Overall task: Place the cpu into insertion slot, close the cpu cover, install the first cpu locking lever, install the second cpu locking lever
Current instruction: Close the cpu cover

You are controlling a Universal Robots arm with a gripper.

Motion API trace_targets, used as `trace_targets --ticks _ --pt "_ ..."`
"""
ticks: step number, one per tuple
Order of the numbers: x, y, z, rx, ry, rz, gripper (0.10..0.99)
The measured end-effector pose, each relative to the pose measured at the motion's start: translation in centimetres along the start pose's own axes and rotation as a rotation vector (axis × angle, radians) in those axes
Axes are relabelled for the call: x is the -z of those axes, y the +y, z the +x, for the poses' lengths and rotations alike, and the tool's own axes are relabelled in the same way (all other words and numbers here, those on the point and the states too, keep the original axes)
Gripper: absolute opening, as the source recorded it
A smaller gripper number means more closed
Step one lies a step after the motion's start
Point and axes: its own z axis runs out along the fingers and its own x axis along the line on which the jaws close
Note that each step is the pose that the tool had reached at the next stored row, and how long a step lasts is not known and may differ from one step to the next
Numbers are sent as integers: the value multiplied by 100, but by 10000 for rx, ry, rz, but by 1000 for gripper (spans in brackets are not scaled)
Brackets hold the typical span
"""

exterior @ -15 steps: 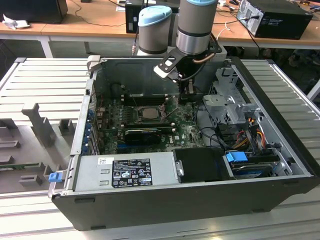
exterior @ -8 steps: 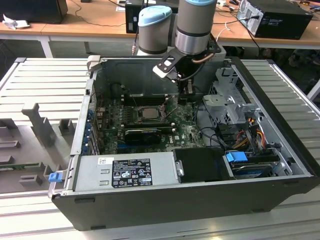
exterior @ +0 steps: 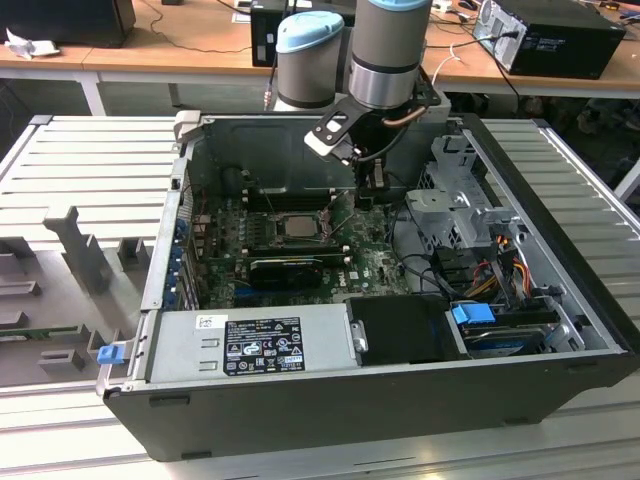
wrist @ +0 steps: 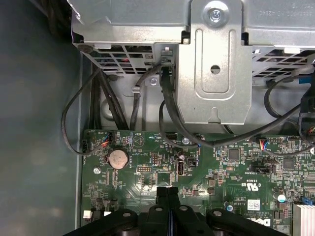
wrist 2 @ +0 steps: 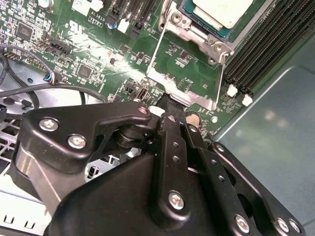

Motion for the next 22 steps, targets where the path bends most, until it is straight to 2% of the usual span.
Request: trace_targets --ticks 15,17,22 --pt "1 -27 1 1 0 0 106" --pt "3 -65 1 0 -1 0 106" --pt "3 -76 2 1 -1 0 106"
